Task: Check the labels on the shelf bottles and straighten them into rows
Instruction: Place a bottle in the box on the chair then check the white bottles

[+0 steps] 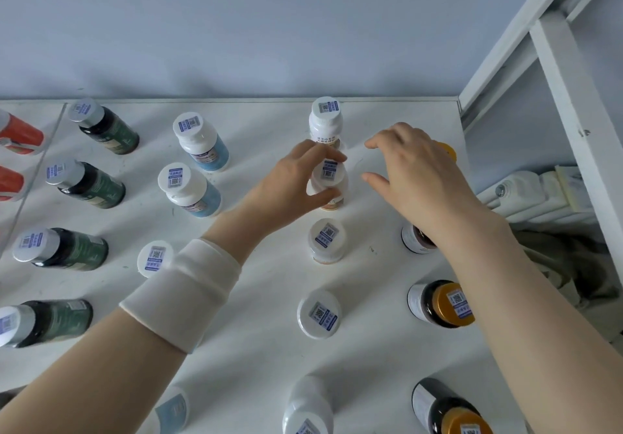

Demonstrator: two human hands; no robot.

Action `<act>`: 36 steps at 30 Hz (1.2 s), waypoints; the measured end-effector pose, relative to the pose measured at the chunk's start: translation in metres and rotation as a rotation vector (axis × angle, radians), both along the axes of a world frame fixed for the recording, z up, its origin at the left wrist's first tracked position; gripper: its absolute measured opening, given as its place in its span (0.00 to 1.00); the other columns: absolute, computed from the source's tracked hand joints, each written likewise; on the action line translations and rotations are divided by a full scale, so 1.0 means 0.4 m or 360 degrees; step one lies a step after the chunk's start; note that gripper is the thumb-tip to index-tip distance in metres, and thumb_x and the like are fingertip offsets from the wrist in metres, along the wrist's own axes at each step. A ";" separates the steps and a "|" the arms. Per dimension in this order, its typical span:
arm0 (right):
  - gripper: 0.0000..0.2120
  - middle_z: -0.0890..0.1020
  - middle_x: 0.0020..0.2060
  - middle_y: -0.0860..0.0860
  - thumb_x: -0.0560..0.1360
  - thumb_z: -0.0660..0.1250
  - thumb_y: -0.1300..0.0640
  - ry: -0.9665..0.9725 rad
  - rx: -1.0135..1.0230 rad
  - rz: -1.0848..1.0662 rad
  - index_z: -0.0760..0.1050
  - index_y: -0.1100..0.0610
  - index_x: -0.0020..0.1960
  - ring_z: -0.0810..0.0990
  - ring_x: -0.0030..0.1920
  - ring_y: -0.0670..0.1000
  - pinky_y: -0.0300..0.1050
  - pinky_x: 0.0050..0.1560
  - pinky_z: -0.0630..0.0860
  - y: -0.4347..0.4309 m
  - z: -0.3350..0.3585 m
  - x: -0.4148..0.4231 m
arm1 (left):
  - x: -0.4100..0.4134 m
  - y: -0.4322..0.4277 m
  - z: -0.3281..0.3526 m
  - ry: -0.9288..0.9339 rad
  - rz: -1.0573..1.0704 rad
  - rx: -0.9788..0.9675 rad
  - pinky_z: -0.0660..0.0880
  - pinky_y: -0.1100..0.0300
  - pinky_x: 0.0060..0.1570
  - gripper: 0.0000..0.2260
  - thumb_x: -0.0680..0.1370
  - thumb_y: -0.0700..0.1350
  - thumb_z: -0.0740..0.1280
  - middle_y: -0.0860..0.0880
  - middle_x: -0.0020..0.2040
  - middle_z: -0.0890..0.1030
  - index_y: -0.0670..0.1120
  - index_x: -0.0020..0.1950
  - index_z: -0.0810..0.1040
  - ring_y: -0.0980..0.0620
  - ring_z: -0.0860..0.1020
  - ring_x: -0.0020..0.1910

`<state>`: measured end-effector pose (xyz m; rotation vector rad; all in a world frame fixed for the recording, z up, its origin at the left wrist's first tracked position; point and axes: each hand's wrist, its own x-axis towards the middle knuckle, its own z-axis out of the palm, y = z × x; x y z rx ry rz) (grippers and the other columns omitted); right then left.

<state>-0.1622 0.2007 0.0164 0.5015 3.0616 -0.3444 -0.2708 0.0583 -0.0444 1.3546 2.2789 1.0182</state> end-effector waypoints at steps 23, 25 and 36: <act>0.22 0.81 0.49 0.53 0.68 0.65 0.46 0.0562 -0.2433 -0.0280 0.71 0.56 0.58 0.84 0.44 0.54 0.44 0.44 0.80 -0.010 0.019 -0.008 | -0.016 -0.052 0.180 -0.1338 0.0151 0.0894 0.76 0.55 0.54 0.15 0.69 0.42 0.70 0.50 0.60 0.79 0.50 0.54 0.73 0.50 0.77 0.57; 0.24 0.80 0.49 0.54 0.63 0.70 0.50 0.0575 -0.2582 -0.0203 0.71 0.54 0.57 0.83 0.44 0.55 0.46 0.45 0.80 -0.032 0.021 0.008 | 0.007 -0.078 0.183 -0.1367 0.0147 0.0913 0.77 0.55 0.51 0.16 0.70 0.47 0.72 0.48 0.60 0.78 0.50 0.56 0.72 0.49 0.76 0.56; 0.28 0.81 0.51 0.48 0.59 0.77 0.44 0.0735 -0.2564 -0.0143 0.73 0.45 0.57 0.80 0.54 0.52 0.58 0.57 0.76 -0.143 0.040 0.076 | 0.063 -0.174 0.237 -0.1027 0.0364 0.0886 0.77 0.62 0.48 0.17 0.69 0.48 0.70 0.56 0.49 0.81 0.50 0.56 0.74 0.56 0.78 0.49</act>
